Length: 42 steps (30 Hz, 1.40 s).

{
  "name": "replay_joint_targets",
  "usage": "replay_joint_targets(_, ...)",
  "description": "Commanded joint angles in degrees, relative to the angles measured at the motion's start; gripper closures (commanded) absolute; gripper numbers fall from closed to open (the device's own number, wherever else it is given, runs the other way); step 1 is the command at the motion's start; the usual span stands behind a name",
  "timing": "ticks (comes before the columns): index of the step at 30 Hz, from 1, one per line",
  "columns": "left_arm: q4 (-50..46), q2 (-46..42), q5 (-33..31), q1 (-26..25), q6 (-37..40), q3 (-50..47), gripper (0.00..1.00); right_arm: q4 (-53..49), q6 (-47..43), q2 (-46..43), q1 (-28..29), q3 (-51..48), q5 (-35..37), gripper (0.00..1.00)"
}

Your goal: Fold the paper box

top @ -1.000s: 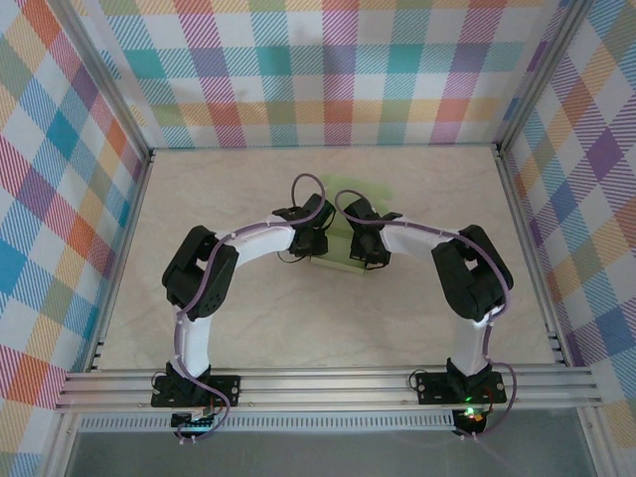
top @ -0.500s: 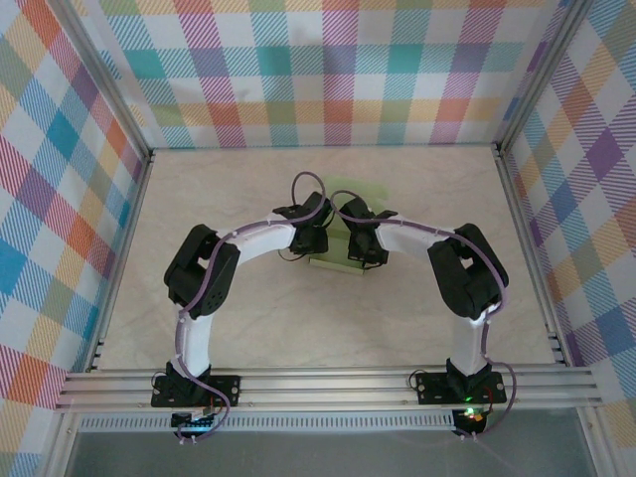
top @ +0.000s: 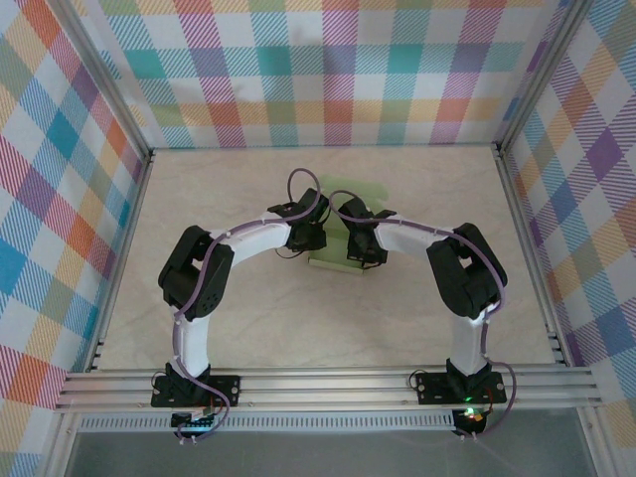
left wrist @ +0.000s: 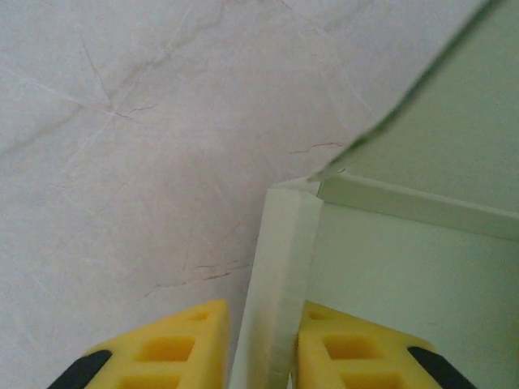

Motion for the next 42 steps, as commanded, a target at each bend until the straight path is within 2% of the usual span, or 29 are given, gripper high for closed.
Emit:
replay_joint_targets(1, -1.5, 1.2, -0.7, 0.4, 0.7, 0.7, 0.79, -4.1, -0.2, 2.2, 0.2, 0.9, -1.2, 0.96)
replay_joint_targets(4, -2.9, 2.1, -2.4, 0.0, 1.8, 1.5, 0.84, -4.2, 0.2, 2.3, 0.2, 1.0, -1.2, 0.96)
replay_joint_targets(9, -2.4, 2.1, -2.7, -0.9, 1.5, -0.5, 0.78, -4.1, 0.5, 2.3, 0.2, 1.3, -2.0, 0.96)
replay_joint_targets(14, -1.7, 0.9, -1.8, -1.0, 0.7, -2.7, 0.78, -4.3, 0.3, 2.6, 0.2, 1.7, -1.7, 0.96)
replay_joint_targets(17, -2.2, 0.3, -2.4, -1.0, 0.9, -3.0, 0.87, -4.3, 0.5, 2.8, 0.2, 1.6, -1.7, 0.96)
replay_joint_targets(20, -3.0, 0.8, -2.6, -1.0, 1.4, -2.7, 0.89, -4.4, 0.6, 2.8, 0.2, 1.7, -1.7, 0.96)
replay_joint_targets(22, -2.8, 1.2, -3.1, -1.0, 1.3, -3.1, 0.98, -4.2, 0.8, 2.6, 0.2, 1.6, -1.7, 0.96)
replay_joint_targets(24, -3.7, 1.8, -6.2, -1.5, 1.6, -2.5, 1.00, -4.1, 1.0, 2.5, 0.2, 1.5, -1.7, 0.96)
replay_joint_targets(32, -9.9, 4.1, -26.3, -5.8, 2.7, 0.8, 1.00, -3.9, 3.8, 2.9, 0.5, 1.8, -3.3, 0.96)
replay_joint_targets(34, -10.7, 4.5, -28.4, -6.1, 2.3, 1.0, 1.00, -3.6, 4.3, 2.9, 0.4, 1.6, -3.7, 0.96)
replay_joint_targets(38, -10.9, 4.8, -28.6, -6.2, 1.7, 1.1, 1.00, -2.9, 4.9, 2.9, 0.3, 1.1, -4.6, 0.97)
replay_joint_targets(42, -8.4, 3.5, -23.1, -5.5, 1.1, -0.2, 1.00, -3.1, 4.8, 2.8, 0.2, 1.1, -4.3, 0.97)
